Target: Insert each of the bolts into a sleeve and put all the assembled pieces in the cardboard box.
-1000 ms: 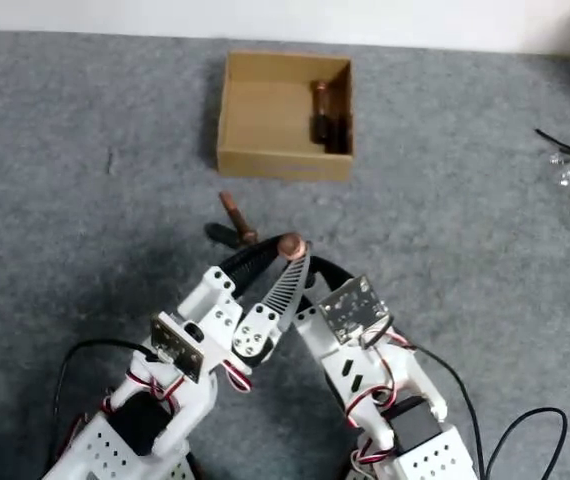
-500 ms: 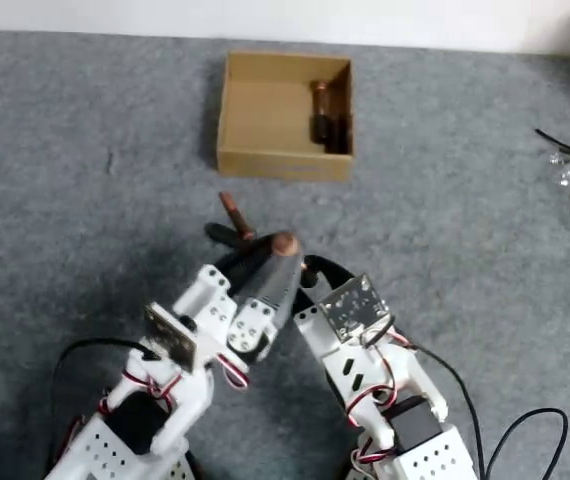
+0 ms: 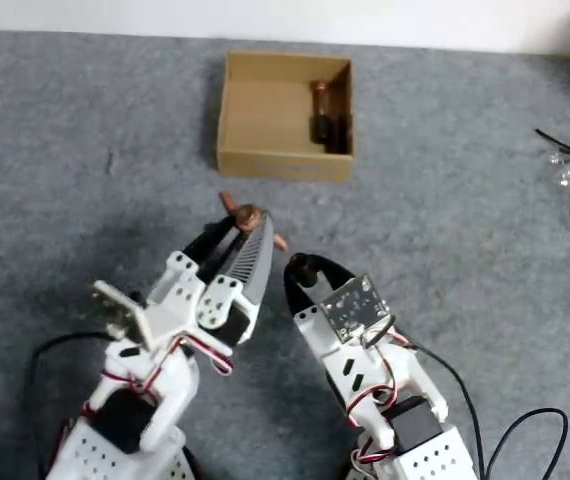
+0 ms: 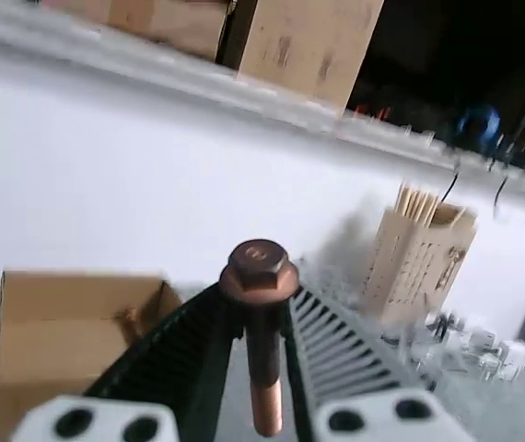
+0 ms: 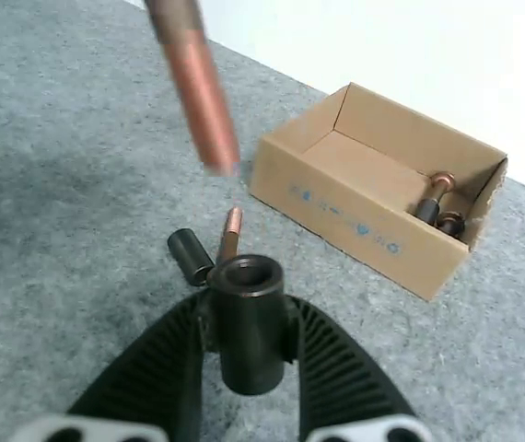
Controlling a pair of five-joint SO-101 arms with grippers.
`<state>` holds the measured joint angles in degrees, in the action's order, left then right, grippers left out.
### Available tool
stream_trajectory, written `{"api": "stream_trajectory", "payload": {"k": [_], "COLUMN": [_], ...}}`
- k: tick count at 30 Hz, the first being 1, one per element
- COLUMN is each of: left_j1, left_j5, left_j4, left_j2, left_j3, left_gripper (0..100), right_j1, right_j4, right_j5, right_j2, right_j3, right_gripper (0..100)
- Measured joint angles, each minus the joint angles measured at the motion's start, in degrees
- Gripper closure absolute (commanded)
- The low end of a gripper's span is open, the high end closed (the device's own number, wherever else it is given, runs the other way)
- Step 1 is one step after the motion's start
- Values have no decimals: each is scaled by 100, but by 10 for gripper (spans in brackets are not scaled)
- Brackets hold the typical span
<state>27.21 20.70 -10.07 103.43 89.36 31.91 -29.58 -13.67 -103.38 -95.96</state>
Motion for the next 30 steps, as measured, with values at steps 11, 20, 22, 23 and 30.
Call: {"api": "stream_trajectory", "payload": {"k": [11, 20, 22, 23, 30], "left_j1": [404, 404, 404, 413, 457], "left_j5": [0, 0, 0, 0, 0], "left_j4": [-431, -255, -185, -123, 369], "left_j2": [-1380, -1714, -1758, -1811, -1837], "left_j3": [-571, -651, -651, -633, -281], "left_gripper": [994, 994, 994, 994, 994], "right_j1": [-9, -9, 18, 18, 18], "right_j4": [0, -9, -9, 0, 0], "right_j5": [0, 0, 0, 0, -9], "right_j2": [0, 0, 0, 0, 0], "right_j3": [0, 0, 0, 0, 0], "right_gripper": [993, 993, 993, 993, 993]}}
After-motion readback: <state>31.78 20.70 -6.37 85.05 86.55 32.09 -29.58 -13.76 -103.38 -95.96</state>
